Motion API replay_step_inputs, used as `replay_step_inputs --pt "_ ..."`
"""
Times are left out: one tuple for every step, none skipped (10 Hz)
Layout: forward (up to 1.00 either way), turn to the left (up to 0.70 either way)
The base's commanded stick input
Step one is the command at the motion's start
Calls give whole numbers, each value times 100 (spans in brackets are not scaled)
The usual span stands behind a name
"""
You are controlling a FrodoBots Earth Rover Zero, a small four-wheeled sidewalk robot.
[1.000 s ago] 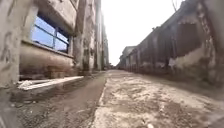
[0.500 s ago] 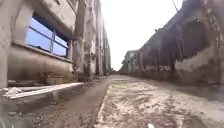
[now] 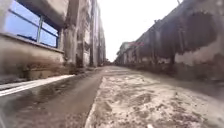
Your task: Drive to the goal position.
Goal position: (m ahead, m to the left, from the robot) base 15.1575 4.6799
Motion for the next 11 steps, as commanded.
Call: replay_step_inputs --pt "85 0" --pt "85 0" --pt "85 0" --pt "85 0" --pt "85 0" --pt "85 0" --pt "85 0" --pt "85 0" --pt "85 0" --pt "85 0" --pt "85 0"
